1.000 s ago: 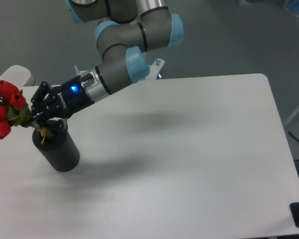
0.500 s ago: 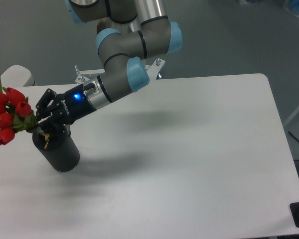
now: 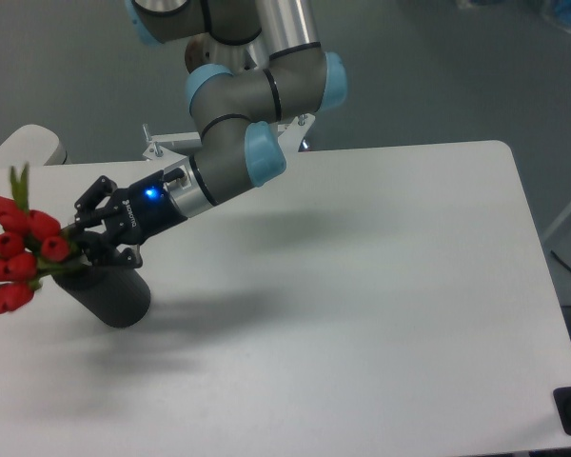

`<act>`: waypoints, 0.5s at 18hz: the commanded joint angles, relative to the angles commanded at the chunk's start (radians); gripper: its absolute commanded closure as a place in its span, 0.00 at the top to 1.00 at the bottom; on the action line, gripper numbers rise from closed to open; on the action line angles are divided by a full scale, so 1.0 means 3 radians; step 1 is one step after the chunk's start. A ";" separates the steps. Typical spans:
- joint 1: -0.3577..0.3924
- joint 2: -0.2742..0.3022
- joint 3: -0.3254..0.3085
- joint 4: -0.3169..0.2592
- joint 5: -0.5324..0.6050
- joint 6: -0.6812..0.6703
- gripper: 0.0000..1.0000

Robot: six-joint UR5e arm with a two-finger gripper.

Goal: Insert the flowers into the vase
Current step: 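Lower the tulip stems down into the black vase, then open the gripper to release the tulips and pull back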

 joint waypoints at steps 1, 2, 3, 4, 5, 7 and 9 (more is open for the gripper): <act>0.0010 0.0000 0.0000 0.0000 0.0000 0.0000 0.65; 0.0015 0.0005 0.0000 0.0000 0.0005 0.0000 0.68; 0.0026 0.0005 0.0000 0.0000 0.0005 0.0000 0.71; 0.0056 0.0005 -0.0010 -0.0005 0.0005 0.0000 0.78; 0.0077 0.0010 -0.0020 0.0000 0.0005 -0.0005 0.81; 0.0128 0.0020 -0.0046 -0.0005 0.0005 -0.0005 0.96; 0.0199 0.0026 -0.0051 -0.0015 0.0005 -0.0026 1.00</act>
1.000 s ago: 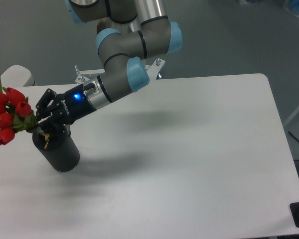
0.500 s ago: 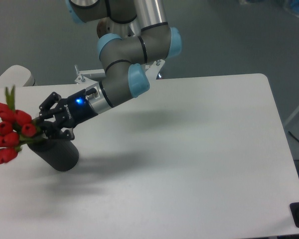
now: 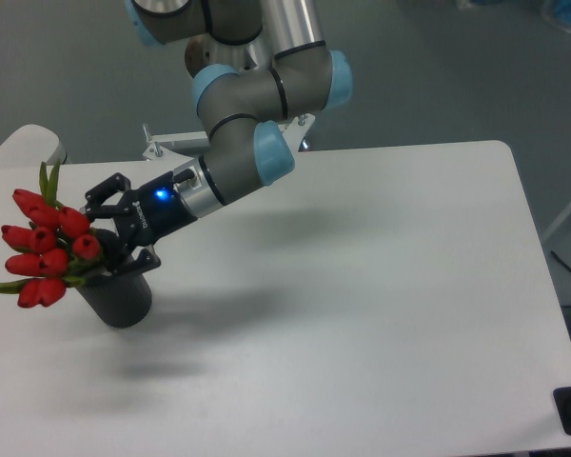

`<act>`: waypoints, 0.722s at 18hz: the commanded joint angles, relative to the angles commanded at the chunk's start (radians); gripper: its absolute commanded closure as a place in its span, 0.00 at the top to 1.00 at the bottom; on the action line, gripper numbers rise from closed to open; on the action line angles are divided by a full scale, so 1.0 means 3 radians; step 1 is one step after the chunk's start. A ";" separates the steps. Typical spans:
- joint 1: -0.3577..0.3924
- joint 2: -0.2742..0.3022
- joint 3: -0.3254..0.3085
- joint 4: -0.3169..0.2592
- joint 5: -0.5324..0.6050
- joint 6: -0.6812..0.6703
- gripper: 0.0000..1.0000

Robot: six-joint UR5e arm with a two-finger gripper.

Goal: Insert the flowers into the vase
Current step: 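Open the gripper to release the tulips and pull back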

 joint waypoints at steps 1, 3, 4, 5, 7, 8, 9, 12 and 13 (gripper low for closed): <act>0.0021 0.0005 -0.0015 0.0005 0.0000 -0.0005 1.00; 0.0077 0.0015 -0.0021 0.0000 0.0000 -0.0010 1.00; 0.0107 0.0015 -0.0026 0.0000 0.0000 -0.0010 1.00; 0.0143 0.0015 -0.0021 0.0000 0.0000 -0.0010 1.00; 0.0235 0.0025 -0.0015 0.0000 0.0005 -0.0015 1.00; 0.0291 0.0026 -0.0015 0.0000 0.0010 -0.0015 1.00; 0.0347 0.0031 -0.0015 0.0000 0.0036 -0.0015 1.00; 0.0501 0.0046 0.0005 0.0000 0.0051 -0.0021 1.00; 0.0547 0.0046 0.0025 0.0000 0.0051 -0.0021 1.00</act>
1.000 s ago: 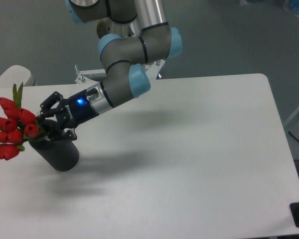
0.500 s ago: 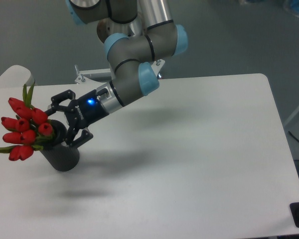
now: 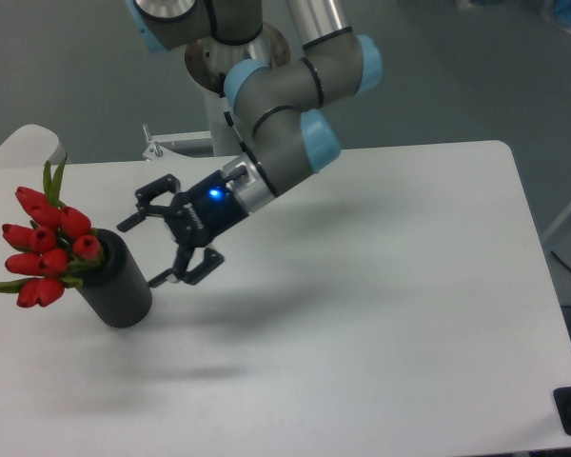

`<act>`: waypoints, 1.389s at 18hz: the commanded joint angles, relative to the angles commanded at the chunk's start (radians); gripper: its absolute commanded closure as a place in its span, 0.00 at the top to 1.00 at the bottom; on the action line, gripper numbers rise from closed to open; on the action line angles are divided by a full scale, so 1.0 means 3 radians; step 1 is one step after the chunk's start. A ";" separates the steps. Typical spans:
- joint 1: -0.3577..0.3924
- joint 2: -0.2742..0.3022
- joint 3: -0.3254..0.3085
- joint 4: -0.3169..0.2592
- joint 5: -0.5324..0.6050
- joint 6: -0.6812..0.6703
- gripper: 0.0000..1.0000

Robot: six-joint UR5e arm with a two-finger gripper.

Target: Insert the flowers into the vase

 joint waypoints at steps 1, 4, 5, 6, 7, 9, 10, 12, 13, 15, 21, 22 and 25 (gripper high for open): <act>0.0056 0.0000 0.0020 0.0000 0.0000 -0.0005 1.00; 0.0179 -0.0020 0.0153 -0.0015 0.0005 -0.0005 1.00; 0.0215 -0.0026 0.0199 -0.0015 0.0046 -0.0005 1.00; 0.0271 -0.0041 0.0240 -0.0020 0.0147 -0.0005 1.00; 0.0322 -0.0051 0.0296 -0.0020 0.0290 -0.0005 1.00; 0.0384 -0.0122 0.0444 -0.0026 0.0571 -0.0010 1.00; 0.0414 -0.0168 0.0531 -0.0031 0.0699 -0.0010 1.00; 0.0450 -0.0271 0.0700 -0.0026 0.0919 -0.0010 1.00; 0.0461 -0.0276 0.0777 -0.0056 0.1006 -0.0010 1.00; 0.0466 -0.0357 0.0935 -0.0066 0.1246 -0.0051 1.00; 0.0450 -0.0531 0.1273 -0.0066 0.1999 -0.0082 1.00; 0.0455 -0.0572 0.1339 -0.0061 0.2030 -0.0082 1.00; 0.0456 -0.0669 0.1564 -0.0285 0.2386 -0.0056 1.00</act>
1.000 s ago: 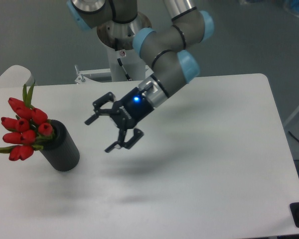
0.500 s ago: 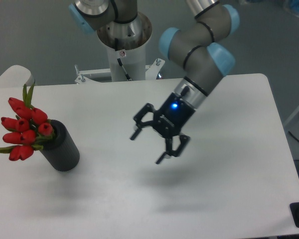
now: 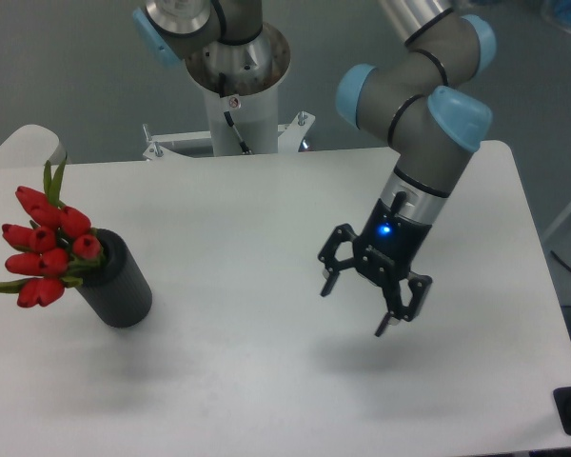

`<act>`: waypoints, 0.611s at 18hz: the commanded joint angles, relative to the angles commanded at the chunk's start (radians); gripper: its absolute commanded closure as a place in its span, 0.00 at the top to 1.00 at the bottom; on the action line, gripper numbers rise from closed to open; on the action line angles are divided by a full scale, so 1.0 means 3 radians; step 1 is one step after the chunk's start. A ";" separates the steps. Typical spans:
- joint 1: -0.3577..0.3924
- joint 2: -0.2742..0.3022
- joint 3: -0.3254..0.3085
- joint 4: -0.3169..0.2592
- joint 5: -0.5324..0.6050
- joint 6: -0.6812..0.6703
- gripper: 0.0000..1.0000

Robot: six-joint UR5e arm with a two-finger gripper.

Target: Insert the flowers into the vase

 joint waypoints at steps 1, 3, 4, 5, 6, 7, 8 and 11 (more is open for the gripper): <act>-0.0025 -0.0051 0.0097 -0.0092 0.0169 0.0005 1.00; -0.0076 -0.0153 0.0322 -0.0307 0.0460 0.0005 1.00; -0.0107 -0.0204 0.0439 -0.0429 0.0598 0.0005 1.00; -0.0128 -0.0256 0.0552 -0.0547 0.0772 0.0010 1.00; -0.0158 -0.0302 0.0659 -0.0664 0.0951 0.0056 1.00; -0.0194 -0.0348 0.0752 -0.0782 0.1145 0.0142 1.00; -0.0230 -0.0389 0.0818 -0.0869 0.1344 0.0229 1.00; -0.0261 -0.0486 0.0987 -0.1013 0.1643 0.0358 1.00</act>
